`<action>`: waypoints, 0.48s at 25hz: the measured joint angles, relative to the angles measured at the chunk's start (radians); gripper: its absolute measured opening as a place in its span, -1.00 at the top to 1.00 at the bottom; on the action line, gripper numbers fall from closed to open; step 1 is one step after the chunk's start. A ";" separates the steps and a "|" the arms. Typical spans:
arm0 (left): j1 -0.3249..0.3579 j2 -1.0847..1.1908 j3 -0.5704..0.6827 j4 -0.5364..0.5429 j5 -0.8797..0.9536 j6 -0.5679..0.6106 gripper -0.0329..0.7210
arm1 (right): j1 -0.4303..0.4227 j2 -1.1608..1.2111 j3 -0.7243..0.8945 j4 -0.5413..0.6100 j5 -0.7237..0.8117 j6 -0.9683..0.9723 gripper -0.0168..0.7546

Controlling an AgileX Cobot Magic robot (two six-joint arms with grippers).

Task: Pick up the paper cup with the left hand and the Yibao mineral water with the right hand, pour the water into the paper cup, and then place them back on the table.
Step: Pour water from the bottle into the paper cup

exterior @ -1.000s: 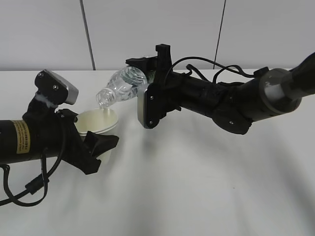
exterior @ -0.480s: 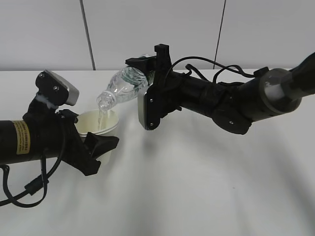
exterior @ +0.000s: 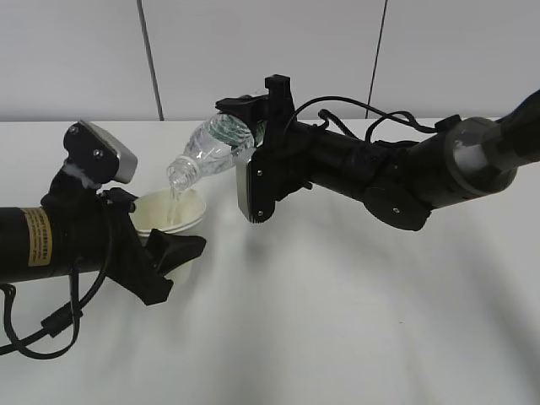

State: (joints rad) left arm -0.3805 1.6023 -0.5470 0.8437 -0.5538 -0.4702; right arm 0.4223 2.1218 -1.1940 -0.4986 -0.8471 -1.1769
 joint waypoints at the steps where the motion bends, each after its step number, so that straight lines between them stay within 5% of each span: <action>1: 0.000 0.000 0.000 0.003 -0.001 0.000 -0.14 | 0.000 0.000 0.000 0.000 0.000 -0.002 -0.24; 12: 0.000 0.000 0.000 0.019 -0.004 0.000 -0.14 | 0.000 0.000 0.000 0.006 -0.002 -0.027 -0.24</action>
State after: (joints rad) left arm -0.3805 1.6023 -0.5470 0.8632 -0.5581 -0.4702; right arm 0.4223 2.1218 -1.1940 -0.4922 -0.8486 -1.2041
